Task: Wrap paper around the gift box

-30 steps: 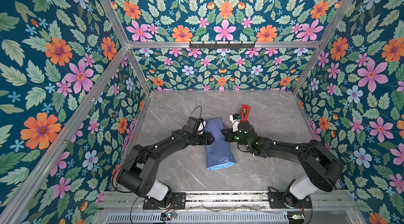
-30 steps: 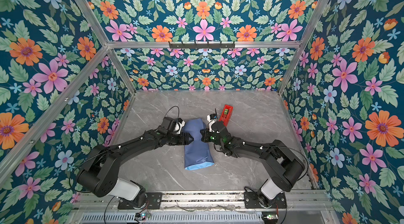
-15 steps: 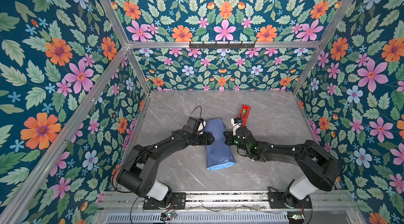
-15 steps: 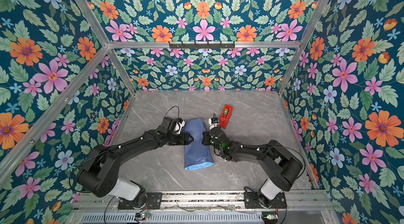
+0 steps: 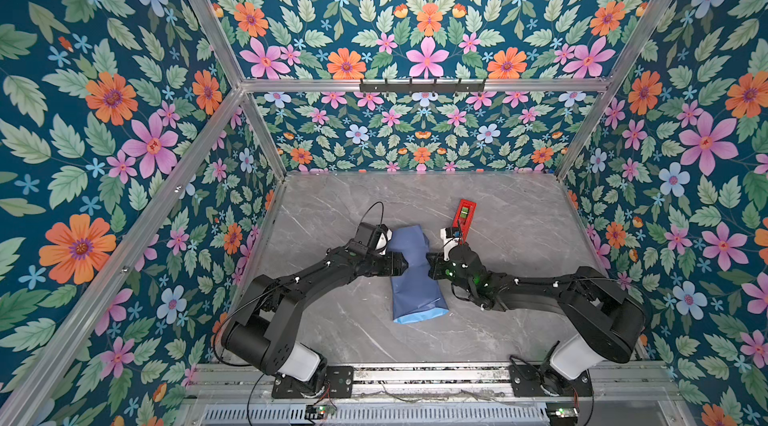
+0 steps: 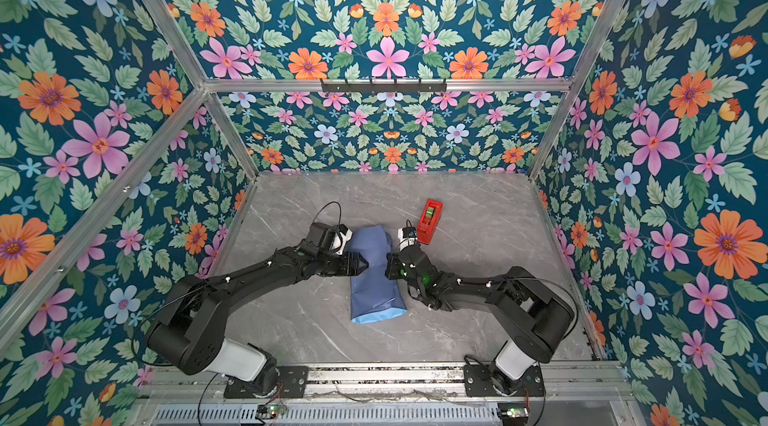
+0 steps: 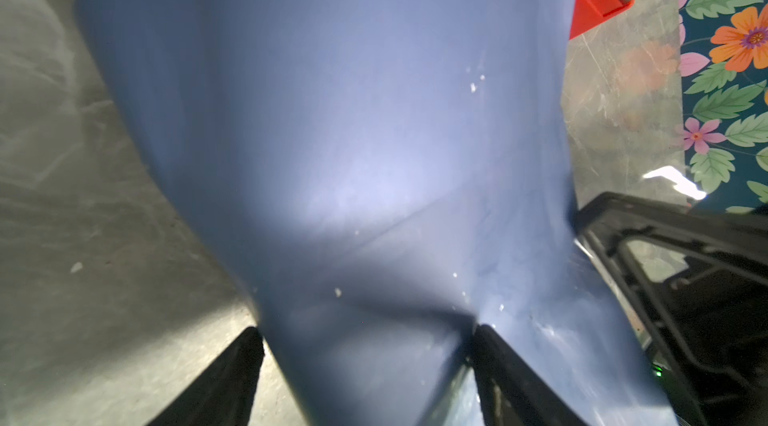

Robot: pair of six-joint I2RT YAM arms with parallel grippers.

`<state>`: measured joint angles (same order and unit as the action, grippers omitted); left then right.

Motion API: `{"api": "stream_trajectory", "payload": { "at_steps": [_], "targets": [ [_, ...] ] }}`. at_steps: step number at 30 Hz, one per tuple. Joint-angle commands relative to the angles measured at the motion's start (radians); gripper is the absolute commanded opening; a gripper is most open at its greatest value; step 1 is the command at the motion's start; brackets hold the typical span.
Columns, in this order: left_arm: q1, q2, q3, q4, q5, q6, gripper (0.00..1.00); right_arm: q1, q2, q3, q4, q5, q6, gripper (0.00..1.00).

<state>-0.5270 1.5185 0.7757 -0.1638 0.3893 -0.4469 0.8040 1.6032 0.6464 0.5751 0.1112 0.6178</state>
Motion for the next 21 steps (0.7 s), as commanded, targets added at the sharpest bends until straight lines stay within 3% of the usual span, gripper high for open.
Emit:
{"api": "stream_trajectory", "payload": {
  "at_steps": [1, 9, 21],
  "targets": [
    [-0.004, 0.027, -0.019, -0.169, -0.110, 0.030, 0.80, 0.003, 0.001, -0.013, 0.038, 0.016, -0.025, 0.00],
    [-0.004, 0.028, -0.016, -0.167, -0.108, 0.031, 0.80, 0.002, 0.000, -0.030, 0.042, 0.011, -0.056, 0.00],
    [-0.004, 0.031, -0.014, -0.166, -0.102, 0.031, 0.80, 0.003, -0.015, -0.031, 0.014, 0.004, -0.077, 0.18]
  ]
}}
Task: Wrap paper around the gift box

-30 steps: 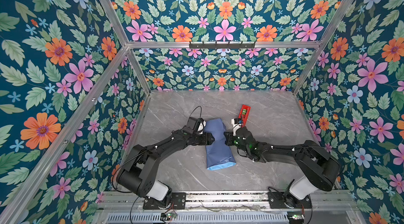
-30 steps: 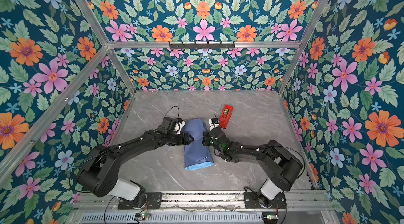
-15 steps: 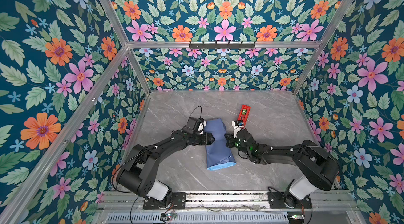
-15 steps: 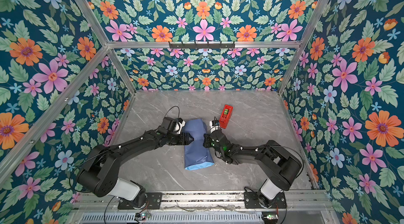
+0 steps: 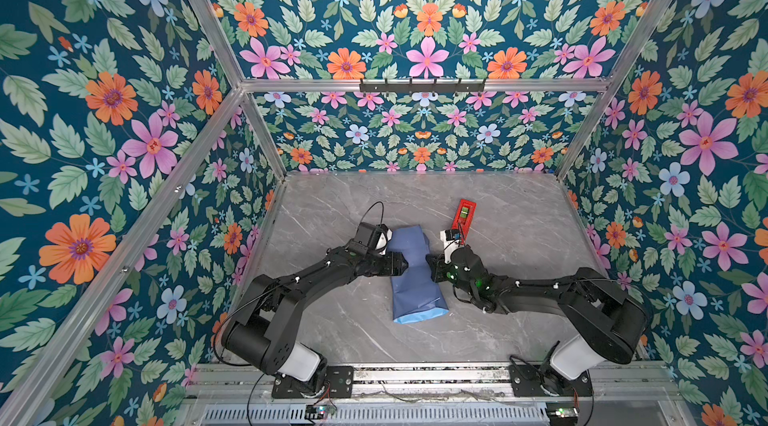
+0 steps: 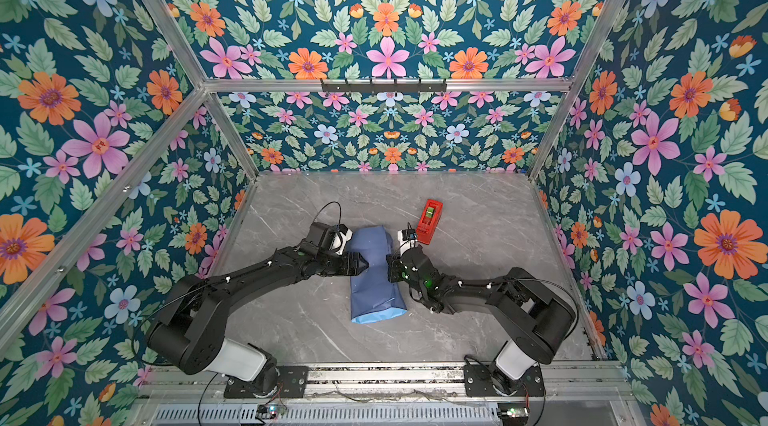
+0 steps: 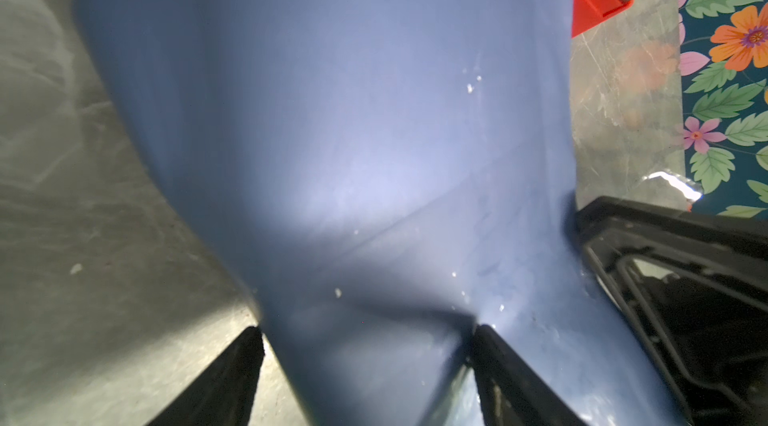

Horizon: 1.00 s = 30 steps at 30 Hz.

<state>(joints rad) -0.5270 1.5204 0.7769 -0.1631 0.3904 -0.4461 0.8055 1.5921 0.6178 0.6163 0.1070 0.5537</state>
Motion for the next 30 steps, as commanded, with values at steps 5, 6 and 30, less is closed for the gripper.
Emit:
{"api": "stream_trajectory", "payload": {
  "at_steps": [5, 6, 30],
  "targets": [
    [-0.004, 0.025, -0.016, -0.167, -0.103, 0.030, 0.80, 0.001, -0.006, -0.006, -0.040, 0.005, -0.015, 0.22],
    [-0.004, 0.025, -0.018, -0.167, -0.103, 0.030, 0.80, 0.000, -0.006, -0.007, -0.043, 0.006, -0.015, 0.23],
    [-0.004, 0.023, -0.022, -0.161, -0.095, 0.033, 0.80, -0.001, -0.042, 0.013, -0.139, 0.006, -0.034, 0.63]
  ]
}}
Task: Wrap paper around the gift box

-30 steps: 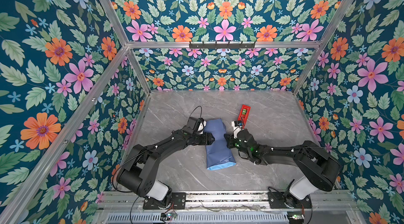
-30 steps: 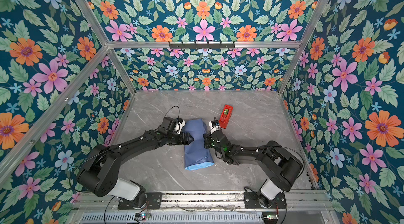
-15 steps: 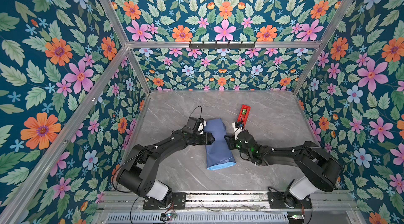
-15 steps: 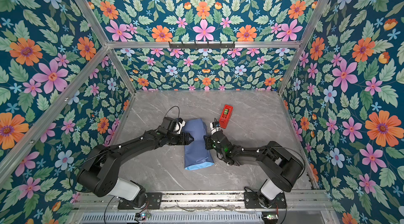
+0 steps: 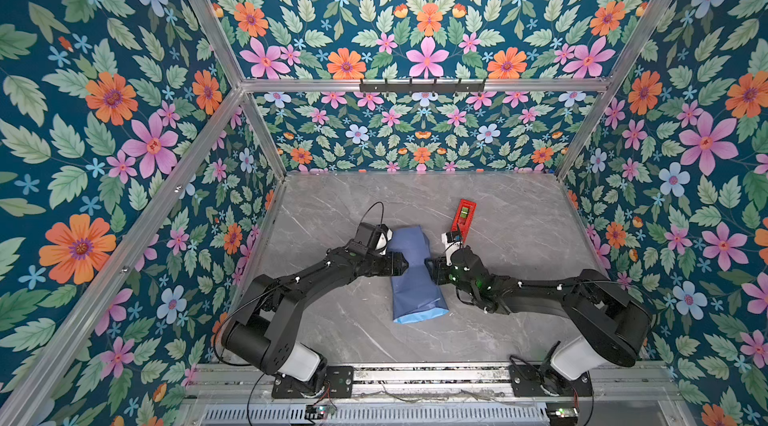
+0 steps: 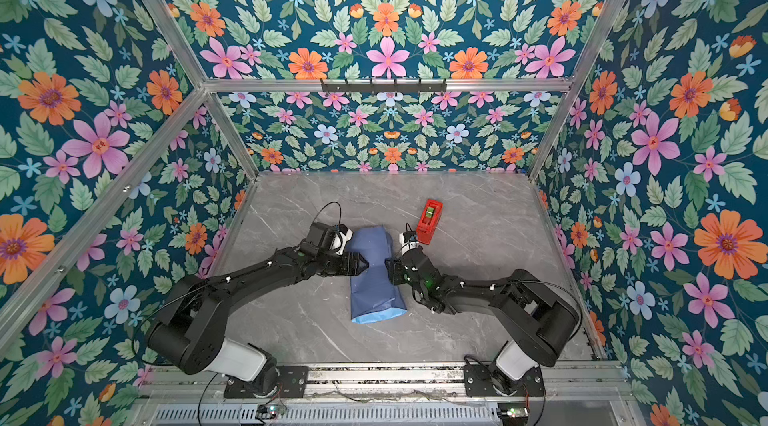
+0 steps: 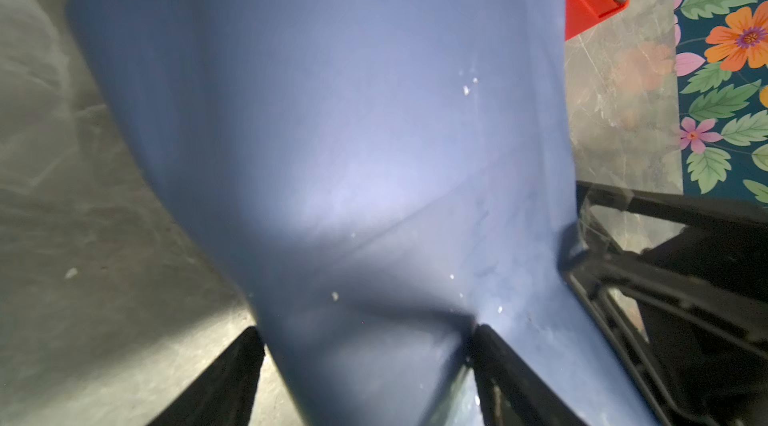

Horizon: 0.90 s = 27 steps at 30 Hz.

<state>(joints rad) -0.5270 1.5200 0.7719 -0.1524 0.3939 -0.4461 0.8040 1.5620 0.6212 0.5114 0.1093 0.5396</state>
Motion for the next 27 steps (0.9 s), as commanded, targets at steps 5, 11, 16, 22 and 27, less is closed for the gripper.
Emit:
{"api": "stream_trajectory", "payload": {
  "at_steps": [5, 11, 16, 22, 27],
  "targets": [
    [-0.004, 0.025, -0.016, -0.171, -0.098, 0.033, 0.80, -0.013, -0.061, 0.010, -0.085, 0.009, -0.029, 0.78],
    [-0.004, 0.026, -0.015, -0.171, -0.099, 0.035, 0.80, -0.065, -0.174, 0.019, -0.213, -0.008, -0.037, 0.82],
    [-0.004, 0.026, -0.013, -0.172, -0.098, 0.035, 0.80, -0.068, -0.217, 0.111, -0.419, -0.062, -0.058, 0.76],
    [-0.004, 0.029, -0.012, -0.171, -0.098, 0.035, 0.80, -0.035, -0.141, 0.278, -0.640, -0.117, -0.028, 0.55],
    [-0.004, 0.031, -0.011, -0.172, -0.098, 0.037, 0.80, -0.020, -0.060, 0.379, -0.728, -0.140, -0.004, 0.51]
  ]
}}
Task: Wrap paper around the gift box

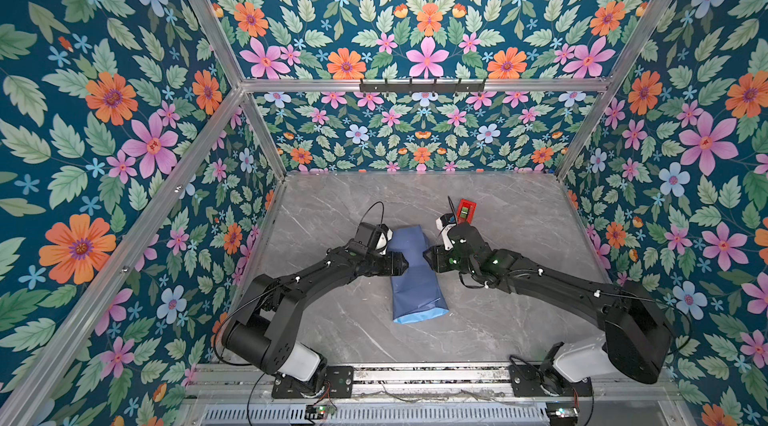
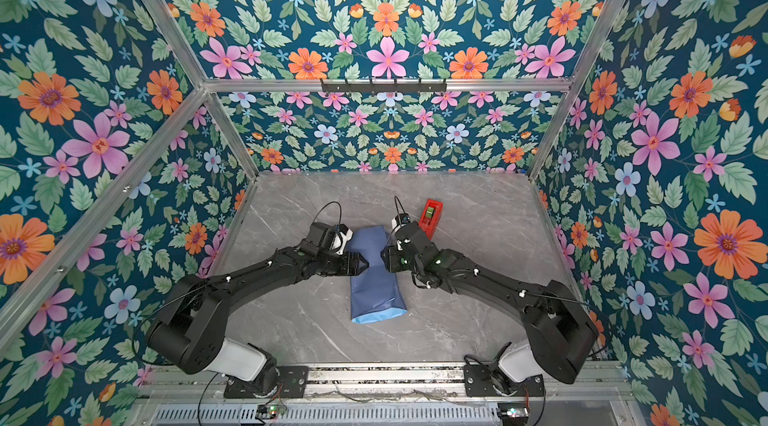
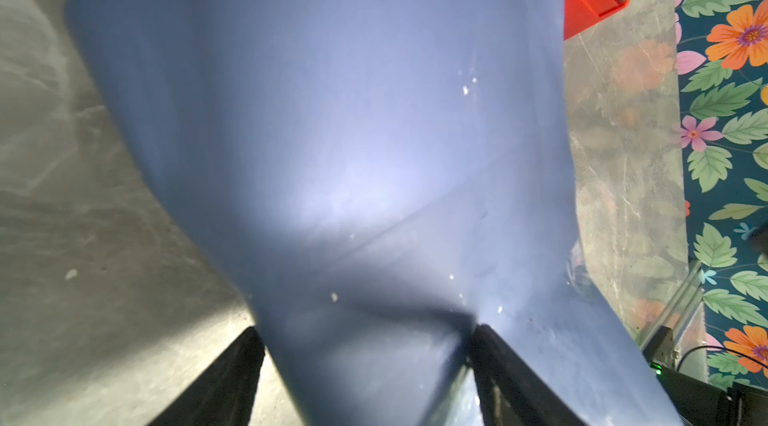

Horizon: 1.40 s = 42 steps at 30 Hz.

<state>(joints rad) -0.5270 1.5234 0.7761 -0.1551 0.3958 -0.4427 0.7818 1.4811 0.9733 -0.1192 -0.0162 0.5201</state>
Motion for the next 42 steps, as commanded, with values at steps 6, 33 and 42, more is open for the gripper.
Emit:
{"api": "stream_trajectory", "payload": {
  "at_steps": [6, 33, 42],
  "targets": [
    [-0.004, 0.028, -0.015, -0.170, -0.101, 0.033, 0.80, 0.002, 0.093, 0.081, -0.131, -0.023, 0.033, 0.49],
    [-0.004, 0.032, -0.009, -0.169, -0.097, 0.034, 0.80, -0.081, 0.220, 0.006, 0.112, -0.269, 0.173, 0.59],
    [-0.005, 0.028, -0.006, -0.152, -0.086, 0.024, 0.80, -0.131, 0.261, -0.049, 0.280, -0.431, 0.193, 0.71]
  ]
}}
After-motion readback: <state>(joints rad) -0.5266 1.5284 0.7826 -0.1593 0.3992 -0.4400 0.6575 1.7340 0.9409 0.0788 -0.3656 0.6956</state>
